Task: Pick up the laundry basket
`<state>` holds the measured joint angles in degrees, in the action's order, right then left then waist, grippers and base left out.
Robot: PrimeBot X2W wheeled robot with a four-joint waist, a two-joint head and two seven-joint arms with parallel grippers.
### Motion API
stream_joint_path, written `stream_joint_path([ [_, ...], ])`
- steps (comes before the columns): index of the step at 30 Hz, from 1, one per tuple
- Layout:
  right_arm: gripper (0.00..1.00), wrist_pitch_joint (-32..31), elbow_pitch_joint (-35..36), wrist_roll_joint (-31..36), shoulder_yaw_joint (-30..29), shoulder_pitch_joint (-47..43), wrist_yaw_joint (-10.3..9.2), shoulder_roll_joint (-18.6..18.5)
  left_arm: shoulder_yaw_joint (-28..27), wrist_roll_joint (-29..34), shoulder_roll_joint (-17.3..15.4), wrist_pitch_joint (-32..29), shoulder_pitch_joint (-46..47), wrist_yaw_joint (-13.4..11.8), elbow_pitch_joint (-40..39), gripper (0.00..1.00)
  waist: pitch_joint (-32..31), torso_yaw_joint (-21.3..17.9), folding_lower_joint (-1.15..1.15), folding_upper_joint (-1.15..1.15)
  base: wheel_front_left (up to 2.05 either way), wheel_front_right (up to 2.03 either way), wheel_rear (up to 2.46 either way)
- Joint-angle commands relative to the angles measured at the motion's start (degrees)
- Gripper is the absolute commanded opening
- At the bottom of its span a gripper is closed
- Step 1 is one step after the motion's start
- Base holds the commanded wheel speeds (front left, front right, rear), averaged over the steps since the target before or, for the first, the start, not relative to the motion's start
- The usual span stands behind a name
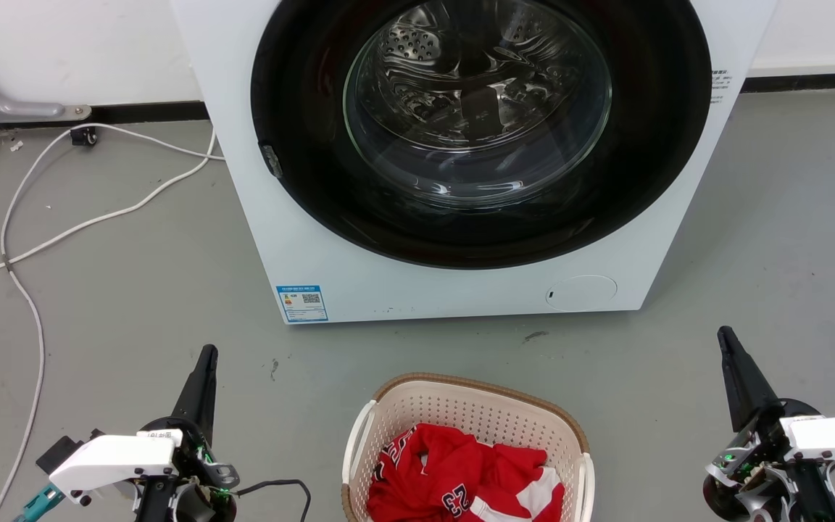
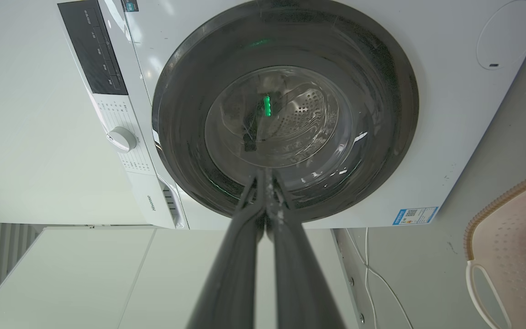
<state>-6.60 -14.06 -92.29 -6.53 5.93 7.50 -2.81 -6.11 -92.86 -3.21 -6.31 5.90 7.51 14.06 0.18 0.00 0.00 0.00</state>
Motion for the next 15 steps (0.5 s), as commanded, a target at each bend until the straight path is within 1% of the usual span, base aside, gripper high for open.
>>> stream_joint_path([
  [1,0.00,-0.07,-0.03,-0.24,-0.02,0.61,-0.02,-0.13,-0.16,0.27,0.06,-0.02,0.59,0.17,0.07,0.00,0.00,0.00,0.00,0.00,0.00,0.00,0.00],
  [7,0.00,-0.07,-0.03,-0.24,-0.02,0.61,-0.02,-0.13,-0.20,0.32,0.09,-0.06,0.60,0.17,0.07,0.00,0.00,0.00,0.00,0.00,0.00,0.00,0.00],
  [8,1.00,0.00,0.00,0.00,0.00,0.00,0.00,0.00,-0.03,0.01,0.02,-0.01,0.00,0.00,0.00,1.00,0.00,0.00,0.00,0.00,0.00,0.00,0.00],
  [13,1.00,0.84,-0.71,0.60,0.47,-0.88,0.00,0.08,0.35,0.41,0.23,0.83,-0.79,-0.03,0.28,1.00,0.03,0.00,0.00,0.00,0.00,0.00,0.00],
  [15,1.00,1.43,-0.52,1.52,0.53,-0.95,0.00,0.07,0.31,1.62,0.23,1.42,-0.92,-0.03,-0.08,1.00,0.05,0.00,0.00,0.00,0.00,0.00,0.00],
])
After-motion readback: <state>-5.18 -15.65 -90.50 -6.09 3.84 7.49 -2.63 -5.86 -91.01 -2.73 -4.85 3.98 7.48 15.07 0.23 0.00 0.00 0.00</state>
